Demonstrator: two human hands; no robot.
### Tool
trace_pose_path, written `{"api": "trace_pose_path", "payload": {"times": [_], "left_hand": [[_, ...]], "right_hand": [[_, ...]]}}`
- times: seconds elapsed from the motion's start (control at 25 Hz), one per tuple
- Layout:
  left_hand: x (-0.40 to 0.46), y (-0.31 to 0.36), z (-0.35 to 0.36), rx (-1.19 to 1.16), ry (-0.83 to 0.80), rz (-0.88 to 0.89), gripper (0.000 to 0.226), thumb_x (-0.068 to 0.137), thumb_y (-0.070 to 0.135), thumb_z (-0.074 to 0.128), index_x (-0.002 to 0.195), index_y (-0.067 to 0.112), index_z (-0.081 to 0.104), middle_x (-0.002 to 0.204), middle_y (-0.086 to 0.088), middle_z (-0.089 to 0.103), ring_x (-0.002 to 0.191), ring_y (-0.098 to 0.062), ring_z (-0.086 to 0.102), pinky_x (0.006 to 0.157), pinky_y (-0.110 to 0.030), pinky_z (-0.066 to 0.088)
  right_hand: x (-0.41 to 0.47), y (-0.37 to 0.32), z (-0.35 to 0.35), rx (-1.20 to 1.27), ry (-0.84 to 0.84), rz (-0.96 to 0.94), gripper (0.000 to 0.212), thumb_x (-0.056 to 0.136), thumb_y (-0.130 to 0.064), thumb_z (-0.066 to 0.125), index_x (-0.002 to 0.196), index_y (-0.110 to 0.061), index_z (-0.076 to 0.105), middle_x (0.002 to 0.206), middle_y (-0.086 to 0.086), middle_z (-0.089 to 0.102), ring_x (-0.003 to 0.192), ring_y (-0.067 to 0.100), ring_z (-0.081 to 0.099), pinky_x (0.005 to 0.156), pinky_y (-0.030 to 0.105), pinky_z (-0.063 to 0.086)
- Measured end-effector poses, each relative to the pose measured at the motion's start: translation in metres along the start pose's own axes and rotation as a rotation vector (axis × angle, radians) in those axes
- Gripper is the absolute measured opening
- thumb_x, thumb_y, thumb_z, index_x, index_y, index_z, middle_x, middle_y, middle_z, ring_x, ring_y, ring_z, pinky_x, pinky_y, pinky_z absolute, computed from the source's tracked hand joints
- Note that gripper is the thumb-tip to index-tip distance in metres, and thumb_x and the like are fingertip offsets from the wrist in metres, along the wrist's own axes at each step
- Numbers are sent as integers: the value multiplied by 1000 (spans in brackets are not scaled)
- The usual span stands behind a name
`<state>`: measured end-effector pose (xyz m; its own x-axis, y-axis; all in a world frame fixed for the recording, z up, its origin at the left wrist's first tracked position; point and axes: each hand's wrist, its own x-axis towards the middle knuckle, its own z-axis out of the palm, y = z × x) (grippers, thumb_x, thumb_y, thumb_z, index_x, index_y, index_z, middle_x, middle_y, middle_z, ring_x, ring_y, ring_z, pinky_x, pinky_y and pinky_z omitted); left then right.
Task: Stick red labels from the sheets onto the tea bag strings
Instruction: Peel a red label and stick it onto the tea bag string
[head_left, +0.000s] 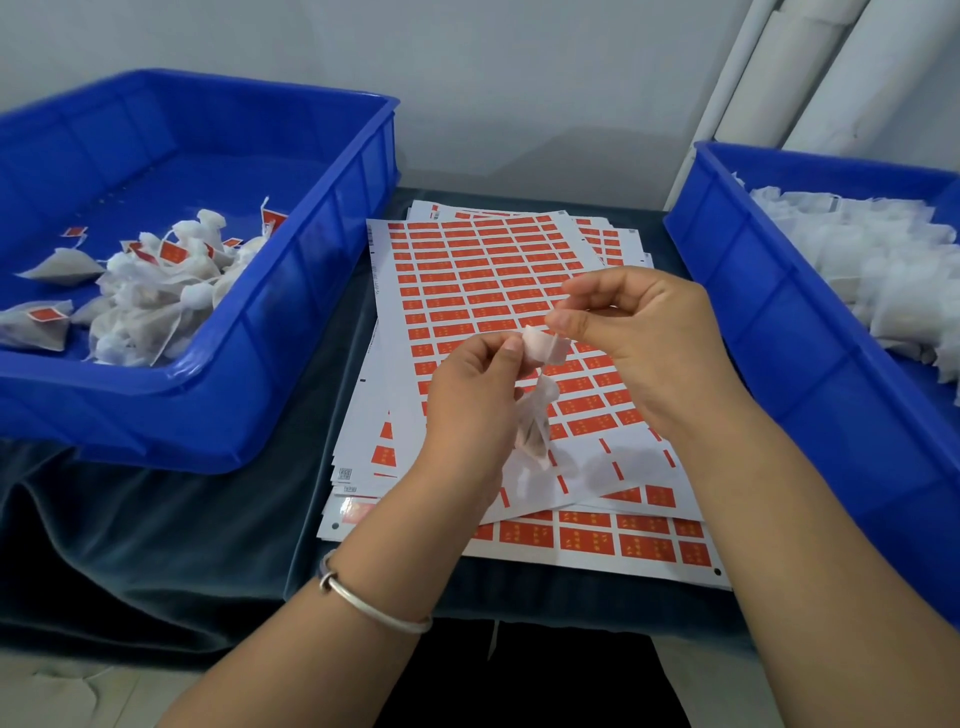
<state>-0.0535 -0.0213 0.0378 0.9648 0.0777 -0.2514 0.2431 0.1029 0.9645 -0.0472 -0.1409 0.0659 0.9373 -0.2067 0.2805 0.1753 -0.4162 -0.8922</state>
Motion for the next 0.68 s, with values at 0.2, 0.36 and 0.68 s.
{"api": "trace_pose_path", "payload": {"times": [0.2, 0.36, 0.68], "left_hand": [[0, -1, 0, -64, -71, -61, 20, 95, 25, 49, 80, 32, 61, 84, 14, 68, 89, -11, 65, 74, -23, 49], [1, -2, 0, -112, -126, -110, 18, 95, 22, 51, 83, 26, 63, 90, 7, 71, 94, -16, 66, 94, -36, 49], [-1, -5, -4, -245, -227, -134, 19, 96, 15, 48, 89, 15, 66, 91, -3, 73, 88, -20, 70, 94, -37, 50]], "right_hand": [[0, 1, 1, 2, 13, 13, 23, 75, -21, 77, 76, -38, 62, 71, -27, 63, 71, -15, 61, 56, 0, 45], [1, 3, 1, 10, 15, 23, 23, 75, -19, 77, 74, -37, 63, 63, -34, 62, 71, -15, 60, 54, 0, 43], [0, 4, 0, 15, 47, 34, 22, 74, -20, 78, 75, -36, 64, 69, -26, 64, 71, -13, 62, 53, 1, 43]]}}
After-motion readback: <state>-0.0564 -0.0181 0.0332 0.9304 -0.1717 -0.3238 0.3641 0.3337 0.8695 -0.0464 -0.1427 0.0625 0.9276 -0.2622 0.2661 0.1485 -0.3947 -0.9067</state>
